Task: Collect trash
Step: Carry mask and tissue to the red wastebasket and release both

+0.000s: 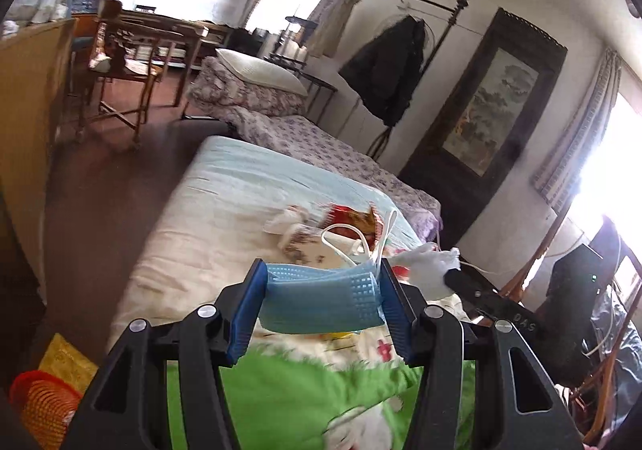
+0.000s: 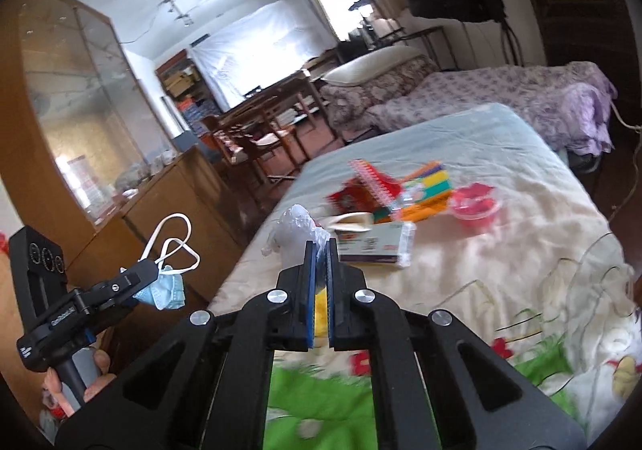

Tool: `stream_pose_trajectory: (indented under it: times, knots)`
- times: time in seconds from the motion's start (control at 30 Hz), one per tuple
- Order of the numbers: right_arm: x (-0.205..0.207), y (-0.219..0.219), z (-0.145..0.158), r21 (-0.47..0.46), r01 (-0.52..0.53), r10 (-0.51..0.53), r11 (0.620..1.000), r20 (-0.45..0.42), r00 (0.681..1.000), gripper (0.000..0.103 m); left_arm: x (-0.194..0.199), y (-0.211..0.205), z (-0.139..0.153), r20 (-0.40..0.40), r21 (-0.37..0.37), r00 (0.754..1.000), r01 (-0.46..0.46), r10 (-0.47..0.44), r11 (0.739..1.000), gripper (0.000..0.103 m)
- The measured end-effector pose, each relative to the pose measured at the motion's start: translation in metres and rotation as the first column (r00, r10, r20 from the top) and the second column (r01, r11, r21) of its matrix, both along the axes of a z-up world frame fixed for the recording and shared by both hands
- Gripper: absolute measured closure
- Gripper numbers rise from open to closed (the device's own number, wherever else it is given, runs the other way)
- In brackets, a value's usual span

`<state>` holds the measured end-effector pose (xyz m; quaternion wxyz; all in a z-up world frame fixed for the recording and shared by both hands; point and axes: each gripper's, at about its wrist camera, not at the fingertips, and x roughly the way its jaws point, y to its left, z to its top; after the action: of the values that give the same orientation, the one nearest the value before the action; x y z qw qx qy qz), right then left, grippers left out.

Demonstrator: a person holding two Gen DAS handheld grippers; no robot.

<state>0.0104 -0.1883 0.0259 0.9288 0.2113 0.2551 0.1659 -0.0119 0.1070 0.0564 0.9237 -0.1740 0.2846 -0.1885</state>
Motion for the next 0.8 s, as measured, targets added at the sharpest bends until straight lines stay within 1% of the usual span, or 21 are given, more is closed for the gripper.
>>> stream_pose_trajectory:
  times: [0.1,0.27,0.33,0.4,0.43,0.47,0.5,0.53,0.57,0.6,0.63,0.73,0.8]
  knots:
    - [-0.006,0.02,0.007,0.011,-0.055,0.055,0.998,0.003,0.998,0.098,-0.017,0.027,0.004,0.005,-0.005,0.999,-0.042,0.042,0.999,0.049]
    - [-0.017,0.063,0.022,-0.021,-0.151,0.151,0.988,0.016,0.988,0.098,-0.05,0.082,0.002,0.001,0.0,0.991,-0.133,0.133,0.991,0.049]
    - [-0.022,0.08,0.025,-0.034,-0.189,0.19,0.981,0.017,0.982,0.097,-0.062,0.106,-0.004,-0.015,0.01,0.984,-0.176,0.176,0.984,0.049]
    - [-0.026,0.101,0.027,-0.052,-0.233,0.234,0.971,0.012,0.972,0.098,-0.075,0.133,-0.018,-0.045,0.022,0.974,-0.223,0.224,0.975,0.049]
    - [-0.028,0.109,0.026,-0.058,-0.249,0.25,0.967,0.009,0.968,0.097,-0.081,0.149,-0.028,-0.071,0.025,0.966,-0.247,0.248,0.969,0.048]
    - [-0.029,0.121,0.026,-0.068,-0.272,0.273,0.96,0.003,0.962,0.098,-0.085,0.159,-0.036,-0.09,0.027,0.961,-0.262,0.263,0.965,0.045]
    - [-0.031,0.132,0.024,-0.08,-0.293,0.293,0.953,-0.004,0.956,0.097,-0.09,0.17,-0.047,-0.118,0.036,0.951,-0.285,0.287,0.958,0.04]
    - [-0.033,0.144,0.023,-0.093,-0.313,0.314,0.945,-0.012,0.949,0.097,-0.094,0.181,-0.057,-0.142,0.048,0.94,-0.306,0.31,0.951,0.037]
    - [-0.035,0.153,0.021,-0.102,-0.329,0.329,0.939,-0.019,0.944,0.097,-0.1,0.195,-0.074,-0.179,0.07,0.919,-0.343,0.35,0.937,0.03]
    - [-0.036,0.166,0.018,-0.116,-0.352,0.351,0.929,-0.031,0.936,0.097,-0.103,0.203,-0.082,-0.199,0.082,0.906,-0.364,0.373,0.928,0.025]
    - [-0.035,0.176,0.017,-0.124,-0.367,0.365,0.922,-0.04,0.93,0.097,-0.109,0.215,-0.096,-0.232,0.097,0.883,-0.396,0.408,0.913,0.024]
    - [-0.037,0.217,0.006,-0.159,-0.442,0.434,0.883,-0.087,0.897,0.097,-0.123,0.242,-0.122,-0.291,0.098,0.842,-0.445,0.453,0.89,0.021]
    - [-0.037,0.239,-0.001,-0.173,-0.48,0.467,0.86,-0.11,0.877,0.097,-0.136,0.261,-0.133,-0.31,0.101,0.815,-0.484,0.49,0.869,0.017]
